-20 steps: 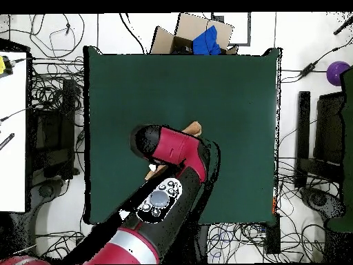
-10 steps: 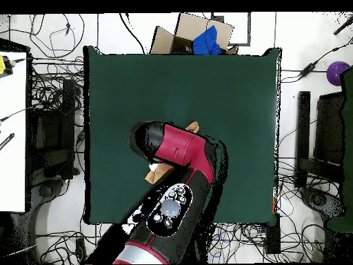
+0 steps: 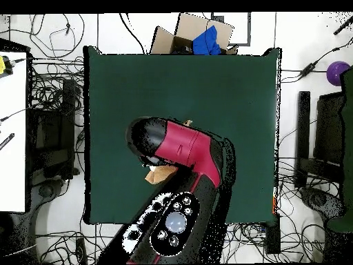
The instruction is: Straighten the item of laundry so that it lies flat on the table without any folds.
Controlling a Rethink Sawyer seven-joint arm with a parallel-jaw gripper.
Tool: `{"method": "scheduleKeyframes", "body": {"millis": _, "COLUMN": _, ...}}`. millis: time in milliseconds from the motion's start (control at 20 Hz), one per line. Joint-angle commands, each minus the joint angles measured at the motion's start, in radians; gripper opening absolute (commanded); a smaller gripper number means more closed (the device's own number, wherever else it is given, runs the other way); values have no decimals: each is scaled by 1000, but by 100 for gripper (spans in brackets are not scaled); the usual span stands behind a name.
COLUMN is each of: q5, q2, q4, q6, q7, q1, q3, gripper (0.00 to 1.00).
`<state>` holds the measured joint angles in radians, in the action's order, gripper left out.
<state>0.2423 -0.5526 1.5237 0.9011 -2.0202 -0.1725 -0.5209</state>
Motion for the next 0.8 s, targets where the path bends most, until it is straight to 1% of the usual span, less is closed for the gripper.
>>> {"method": "scheduleKeyframes", "body": {"millis": 50, "q5": -66, "q2": -47, "q4": -24, "q6": 143, "q7": 37, "q1": 25, "q3": 134, "gripper": 0}}
{"method": "scheduleKeyframes", "body": {"millis": 150, "q5": -77, "q2": -58, "q4": -35, "q6": 172, "q7": 40, "q1": 27, "q3": 132, "gripper": 0}}
{"method": "scheduleKeyframes", "body": {"millis": 500, "q5": -102, "q2": -81, "q4": -41, "q6": 203, "q7": 44, "q1": 47, "q3": 153, "gripper": 0}}
{"method": "scheduleKeyframes", "body": {"millis": 800, "q5": -127, "q2": -117, "q4": -68, "q6": 284, "q7": 58, "q1": 62, "q3": 163, "gripper": 0}}
